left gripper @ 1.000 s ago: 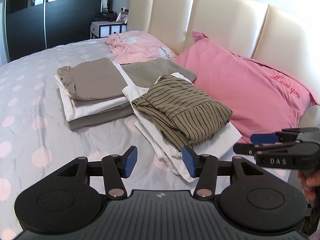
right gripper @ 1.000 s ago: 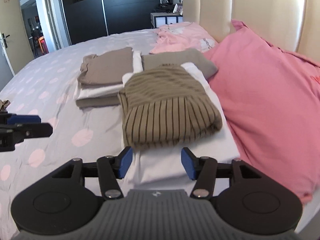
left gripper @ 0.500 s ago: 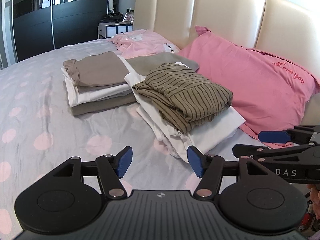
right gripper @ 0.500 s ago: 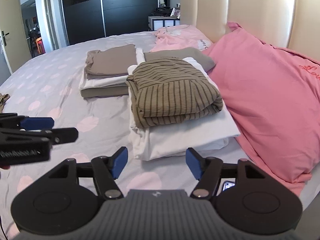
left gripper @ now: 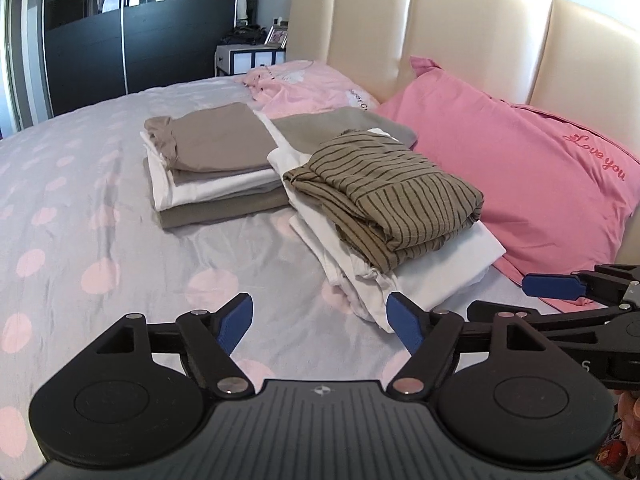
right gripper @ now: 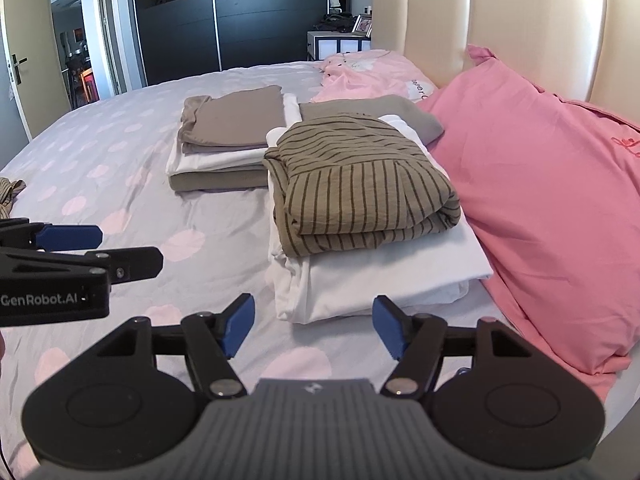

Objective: Fold clothes

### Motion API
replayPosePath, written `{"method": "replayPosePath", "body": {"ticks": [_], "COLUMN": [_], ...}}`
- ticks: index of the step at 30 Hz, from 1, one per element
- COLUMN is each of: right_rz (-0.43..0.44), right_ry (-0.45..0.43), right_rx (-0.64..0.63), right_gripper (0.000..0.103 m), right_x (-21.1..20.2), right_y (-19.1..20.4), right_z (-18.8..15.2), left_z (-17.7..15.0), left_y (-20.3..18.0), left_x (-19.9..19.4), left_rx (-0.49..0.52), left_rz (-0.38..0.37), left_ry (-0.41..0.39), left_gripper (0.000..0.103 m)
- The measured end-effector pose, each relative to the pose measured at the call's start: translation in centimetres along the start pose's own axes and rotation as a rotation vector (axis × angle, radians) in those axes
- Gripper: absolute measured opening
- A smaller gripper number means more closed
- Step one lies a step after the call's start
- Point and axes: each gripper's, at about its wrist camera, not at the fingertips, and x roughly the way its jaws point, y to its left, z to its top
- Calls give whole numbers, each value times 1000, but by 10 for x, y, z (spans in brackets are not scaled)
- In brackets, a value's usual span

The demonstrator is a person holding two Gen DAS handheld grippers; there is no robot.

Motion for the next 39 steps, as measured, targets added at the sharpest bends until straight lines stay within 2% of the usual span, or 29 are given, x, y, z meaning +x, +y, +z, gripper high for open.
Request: {"method": "replayPosePath", "body": {"ticks": [11,23,39], "right_rz": [9,4,-11], "right_ry": [-11,-8,-10], "right_rx": [2,2,-9], "right_gripper": [69,76,76], "right_x": [-6,-14,-15], "right_y": [7,14,16], "right_z": [13,30,31], "left_z": [10,27,22], "left_y": [-2,-1,1], "left_x": [-10,-24,-24], "left_rx": [-3,8,-12], "left_rz": [24,75,59], "left_ry": [13,9,4], "left_gripper": [74,74,74]}}
